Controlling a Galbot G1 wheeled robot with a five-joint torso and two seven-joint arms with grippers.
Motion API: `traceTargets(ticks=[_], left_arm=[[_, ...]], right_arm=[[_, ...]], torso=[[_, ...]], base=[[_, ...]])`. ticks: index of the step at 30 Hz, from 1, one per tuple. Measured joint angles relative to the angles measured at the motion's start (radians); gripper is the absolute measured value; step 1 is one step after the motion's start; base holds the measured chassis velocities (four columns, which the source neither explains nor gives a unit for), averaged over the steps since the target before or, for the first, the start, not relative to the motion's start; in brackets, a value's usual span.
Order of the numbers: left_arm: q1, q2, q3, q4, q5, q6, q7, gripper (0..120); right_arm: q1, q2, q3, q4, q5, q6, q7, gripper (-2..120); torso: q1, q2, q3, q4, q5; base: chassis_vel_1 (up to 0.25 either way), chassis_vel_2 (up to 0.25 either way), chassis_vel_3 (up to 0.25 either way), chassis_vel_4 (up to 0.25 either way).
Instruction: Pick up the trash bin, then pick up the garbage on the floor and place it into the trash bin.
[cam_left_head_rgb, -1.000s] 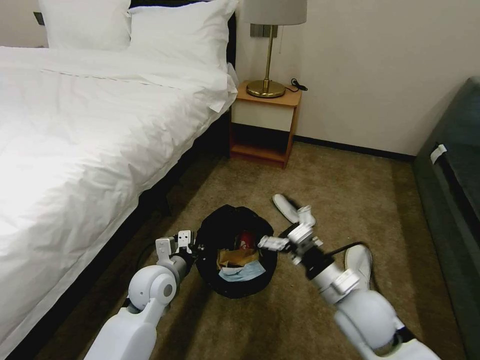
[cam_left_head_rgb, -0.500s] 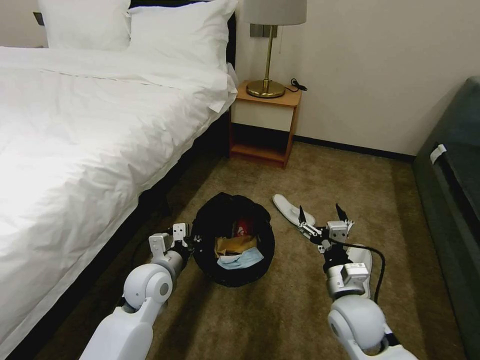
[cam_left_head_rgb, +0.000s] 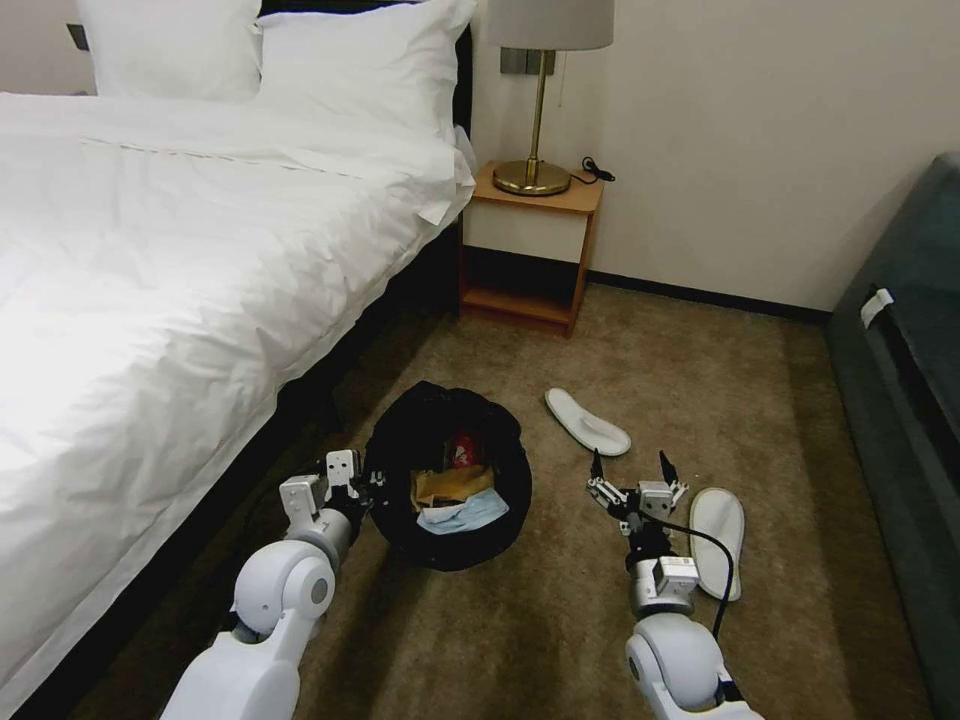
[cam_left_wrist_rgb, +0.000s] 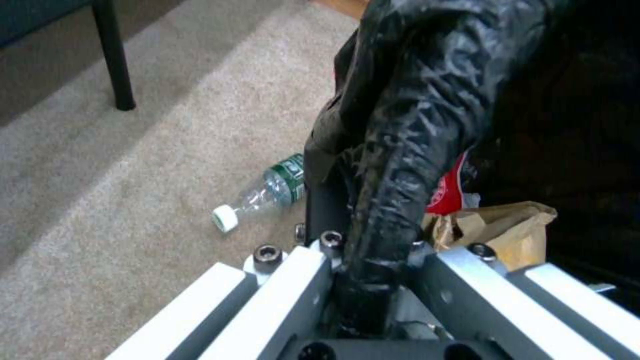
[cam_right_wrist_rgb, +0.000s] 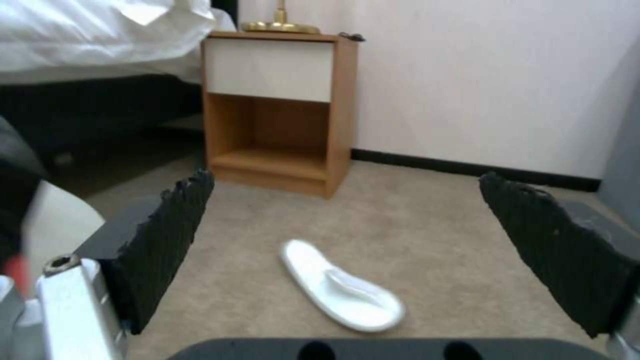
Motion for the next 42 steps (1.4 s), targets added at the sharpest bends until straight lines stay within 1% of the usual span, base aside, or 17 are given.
traceTargets(ticks=[4,6,7,10,11,13,14,17,24,27,38,41,42], left_arm=[[0.001,-0.003,-0.001,0.0,0.003,0.0,0.001,0],[0.006,-0.004,-0.001,-0.002,0.011,0.002,0.001,0],[0.006,-0.004,-0.001,-0.002,0.011,0.002,0.001,0],[0.008,-0.007,-0.002,-0.003,0.014,0.005,0.003,0],[0.008,-0.007,-0.002,-0.003,0.014,0.005,0.003,0],[0.006,-0.007,-0.002,-0.003,0.016,0.006,0.005,0],[0.006,-0.007,-0.002,-0.003,0.016,0.006,0.005,0],[0.003,-0.006,-0.005,-0.002,0.027,0.008,0.005,0],[0.005,0.003,-0.011,0.0,0.033,0.008,0.006,0],[0.002,0.007,-0.012,-0.001,0.032,0.008,0.006,0],[0.008,0.012,-0.015,-0.008,0.031,0.006,0.013,0],[0.014,0.012,-0.019,-0.011,0.033,0.006,0.012,0],[0.014,0.012,-0.019,-0.011,0.033,0.006,0.012,0]], right_arm=[[-0.005,-0.006,0.026,-0.027,-0.013,0.015,0.001,100],[-0.003,-0.016,0.063,-0.103,-0.036,0.046,0.016,100],[-0.003,-0.016,0.063,-0.103,-0.036,0.046,0.016,100],[0.015,-0.021,0.088,-0.175,-0.046,0.051,0.026,100],[0.015,-0.021,0.088,-0.175,-0.046,0.051,0.026,100],[0.035,-0.022,0.104,-0.233,-0.055,0.043,0.028,100],[0.035,-0.022,0.104,-0.233,-0.055,0.043,0.028,100],[0.068,-0.026,0.126,-0.301,-0.035,0.005,0.026,100],[0.108,-0.039,0.13,-0.378,0.003,-0.014,0.022,100],[0.123,-0.047,0.13,-0.406,0.03,-0.028,0.004,100],[0.193,-0.05,0.137,-0.523,0.048,-0.028,-0.001,100],[0.234,-0.049,0.133,-0.587,0.059,-0.023,-0.001,100],[0.234,-0.049,0.133,-0.587,0.059,-0.023,-0.001,100]], torso=[[0.0,0.0,0.0,-0.0002,0.0],[0.0,0.0,0.0,-0.0003,0.0002],[0.0,0.0,0.0,-0.0003,0.0002],[0.0,0.0,0.0,-0.0003,0.0001],[0.0,0.0,0.0,-0.0003,0.0001],[0.0,0.0,0.0,-0.0001,0.0003],[0.0,0.0,0.0,-0.0001,0.0003],[0.0,0.0,0.0,-0.0001,0.0002],[0.0,0.0,0.0,-0.0001,0.0001],[0.0,0.0,0.0,0.0,0.0001],[0.0,0.0,0.0,-0.0001,0.0001],[0.0,0.0,0.0,-0.0001,0.0],[0.0,0.0,0.0,-0.0001,0.0]], base=[[0.0,0.0,0.0,0.0],[0.0,0.0,0.0,0.0],[0.0,0.0,0.0,0.0],[0.0,0.0,0.0,0.0],[0.0,0.0,0.0,0.0],[0.0,0.0,0.0,0.0],[0.0,0.0,0.0,0.0],[0.0,0.0,0.0,0.0],[0.0,0.0,0.0,0.0],[0.0,0.0,0.0,0.0],[0.0,0.0,0.0,0.0],[0.0,0.0,0.0,0.0],[0.0,0.0,0.0,0.0]])
